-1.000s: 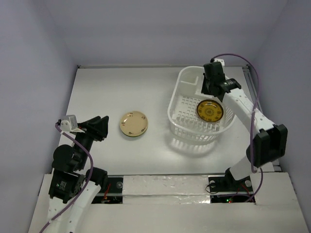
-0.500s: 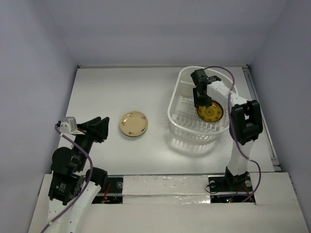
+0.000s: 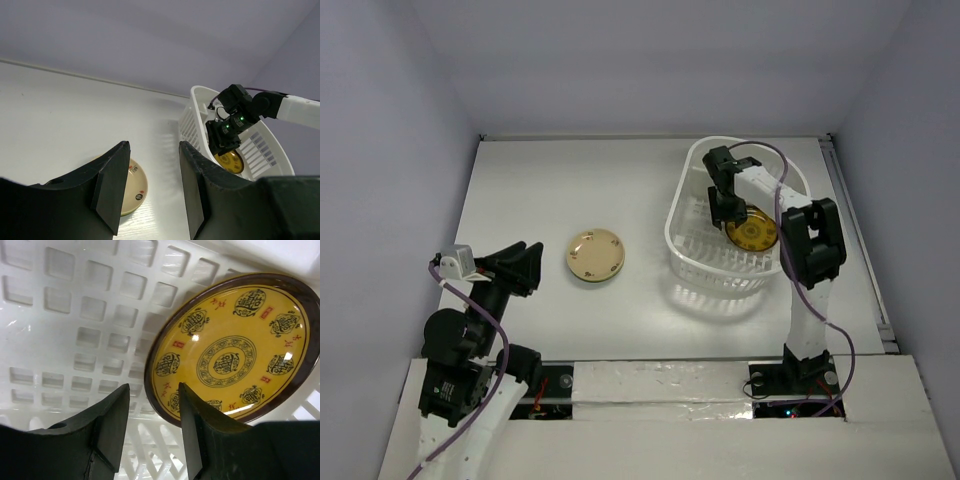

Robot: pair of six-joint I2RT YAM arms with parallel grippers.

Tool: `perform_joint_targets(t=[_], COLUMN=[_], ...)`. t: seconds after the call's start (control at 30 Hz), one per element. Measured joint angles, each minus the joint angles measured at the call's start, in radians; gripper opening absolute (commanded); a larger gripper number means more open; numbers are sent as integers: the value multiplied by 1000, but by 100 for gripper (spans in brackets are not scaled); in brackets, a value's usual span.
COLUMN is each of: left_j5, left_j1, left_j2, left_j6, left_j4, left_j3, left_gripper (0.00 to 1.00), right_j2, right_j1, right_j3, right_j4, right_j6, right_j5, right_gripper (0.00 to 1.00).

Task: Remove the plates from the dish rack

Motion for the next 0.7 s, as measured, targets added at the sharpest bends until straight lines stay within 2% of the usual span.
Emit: perform_joint_targets(t=[0.23, 0.5, 0.7], left_j5=[0, 0, 0], left_j1=[0, 0, 0], left_j2=[0, -13, -14], left_j6=[0, 0, 0], left_j4=[2, 3, 3], left_j3=[0, 0, 0], left_gripper=[41, 41, 41], right_j2=[28, 86, 102], right_j1=[20, 22, 24], right_j3=[20, 43, 67], right_j4=[-3, -22, -41], right_j6=[6, 34, 54], right_j5=[11, 127, 167], right_gripper=[48, 44, 29])
